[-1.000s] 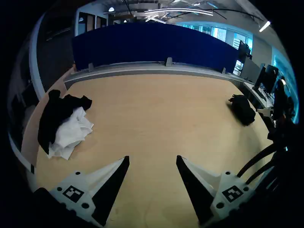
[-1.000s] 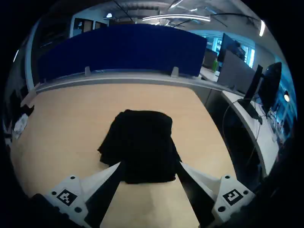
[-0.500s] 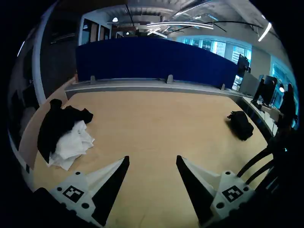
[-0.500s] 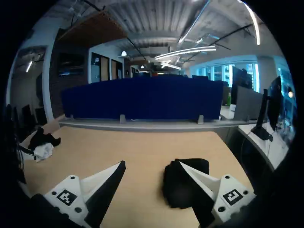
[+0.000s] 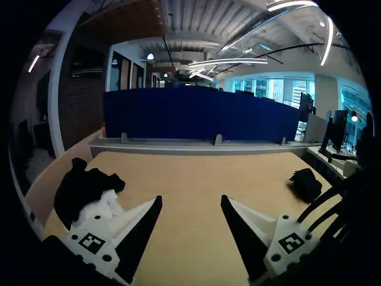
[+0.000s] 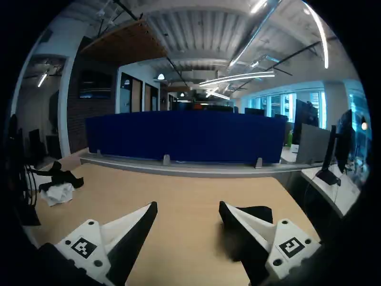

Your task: Fold towel

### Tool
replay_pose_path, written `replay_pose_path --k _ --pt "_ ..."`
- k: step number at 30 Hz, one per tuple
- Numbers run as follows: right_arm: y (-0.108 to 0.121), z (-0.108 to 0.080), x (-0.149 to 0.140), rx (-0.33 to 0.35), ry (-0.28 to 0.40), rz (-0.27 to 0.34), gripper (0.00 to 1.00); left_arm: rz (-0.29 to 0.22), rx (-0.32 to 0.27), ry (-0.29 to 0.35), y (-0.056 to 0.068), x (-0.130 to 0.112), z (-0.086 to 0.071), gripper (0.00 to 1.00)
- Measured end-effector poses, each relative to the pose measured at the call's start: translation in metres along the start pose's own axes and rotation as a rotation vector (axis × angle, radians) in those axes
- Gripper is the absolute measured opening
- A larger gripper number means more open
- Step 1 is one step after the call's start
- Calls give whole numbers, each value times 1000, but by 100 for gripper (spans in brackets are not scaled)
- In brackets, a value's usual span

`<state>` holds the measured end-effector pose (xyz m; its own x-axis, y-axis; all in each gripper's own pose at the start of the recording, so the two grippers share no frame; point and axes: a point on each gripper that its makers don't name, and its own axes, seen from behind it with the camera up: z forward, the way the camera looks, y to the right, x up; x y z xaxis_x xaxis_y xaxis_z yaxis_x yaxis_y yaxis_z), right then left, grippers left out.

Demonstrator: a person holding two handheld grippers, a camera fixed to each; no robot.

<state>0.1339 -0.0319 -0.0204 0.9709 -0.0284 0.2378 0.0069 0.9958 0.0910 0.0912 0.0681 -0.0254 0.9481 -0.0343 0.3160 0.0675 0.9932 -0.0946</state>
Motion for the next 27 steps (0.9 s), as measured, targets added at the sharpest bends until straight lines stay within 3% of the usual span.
replay_pose_path --k 12,21,27 --pt "-7 -2 13 -12 34 37 100 -9 44 206 -14 53 -4 91" --pt "-16 1 17 -5 31 23 100 36 24 239 -6 53 -4 91" --pt "-21 3 18 13 5 7 100 76 33 257 -8 44 0 91"
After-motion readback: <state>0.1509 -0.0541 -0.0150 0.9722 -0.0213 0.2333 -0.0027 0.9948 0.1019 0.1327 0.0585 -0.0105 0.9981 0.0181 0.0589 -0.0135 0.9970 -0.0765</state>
